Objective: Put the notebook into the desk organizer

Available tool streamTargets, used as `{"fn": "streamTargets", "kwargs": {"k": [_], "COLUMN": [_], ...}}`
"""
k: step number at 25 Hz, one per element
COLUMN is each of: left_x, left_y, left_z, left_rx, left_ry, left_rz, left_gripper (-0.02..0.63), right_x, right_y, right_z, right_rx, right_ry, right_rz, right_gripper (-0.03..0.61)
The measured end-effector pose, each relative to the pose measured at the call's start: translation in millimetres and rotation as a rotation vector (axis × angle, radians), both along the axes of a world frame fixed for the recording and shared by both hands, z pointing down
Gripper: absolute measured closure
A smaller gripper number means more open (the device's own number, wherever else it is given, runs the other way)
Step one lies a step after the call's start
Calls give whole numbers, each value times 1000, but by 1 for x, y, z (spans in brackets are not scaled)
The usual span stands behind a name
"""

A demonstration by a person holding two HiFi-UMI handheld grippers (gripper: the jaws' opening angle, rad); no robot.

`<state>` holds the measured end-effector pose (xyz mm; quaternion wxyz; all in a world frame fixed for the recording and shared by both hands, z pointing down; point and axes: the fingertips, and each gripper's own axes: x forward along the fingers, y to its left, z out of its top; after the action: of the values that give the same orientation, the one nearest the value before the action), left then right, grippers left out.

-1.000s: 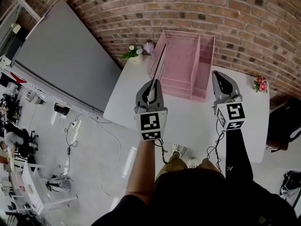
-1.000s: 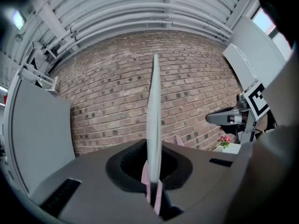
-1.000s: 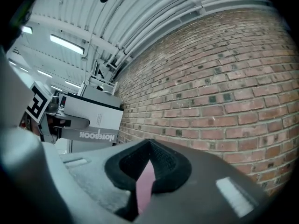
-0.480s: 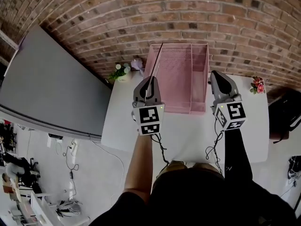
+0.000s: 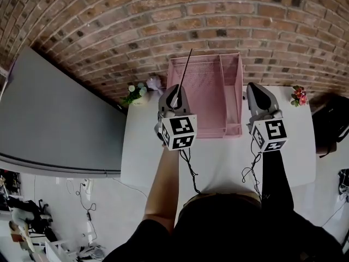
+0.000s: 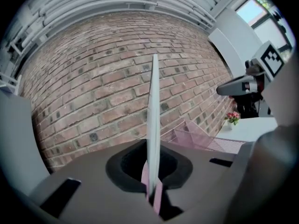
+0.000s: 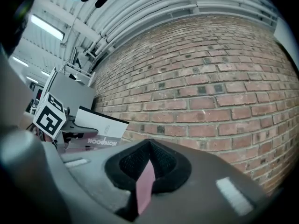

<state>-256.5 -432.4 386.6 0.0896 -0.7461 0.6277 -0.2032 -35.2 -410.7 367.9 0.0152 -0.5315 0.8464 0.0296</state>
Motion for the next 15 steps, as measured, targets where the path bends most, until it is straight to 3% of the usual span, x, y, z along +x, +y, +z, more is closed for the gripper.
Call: {"fn": "streamTargets", "kwargs": {"k": [3,7,10,15], "left_x": [-5,-1,3,7], "left_y": [-14,-27,-29,-30], "left_z": [9,36,53,58], "left_rx": [-13,-112,-176,-189], "left_ry": [-113,-221,-258,-299], "left_rz": [-18,24,56,87], "left_gripper": [598,600,598,598], "right_x": [-5,-6,-2,-2], "right_y": [-4,-10,-12,-12], "right_z": [1,6,9,12], "right_rx": [2,-27,-36,-51], "right_ry": [18,-40,-43,-45], "right_rz": [14,20,45,58], "right_gripper": [578,578,578,578]}}
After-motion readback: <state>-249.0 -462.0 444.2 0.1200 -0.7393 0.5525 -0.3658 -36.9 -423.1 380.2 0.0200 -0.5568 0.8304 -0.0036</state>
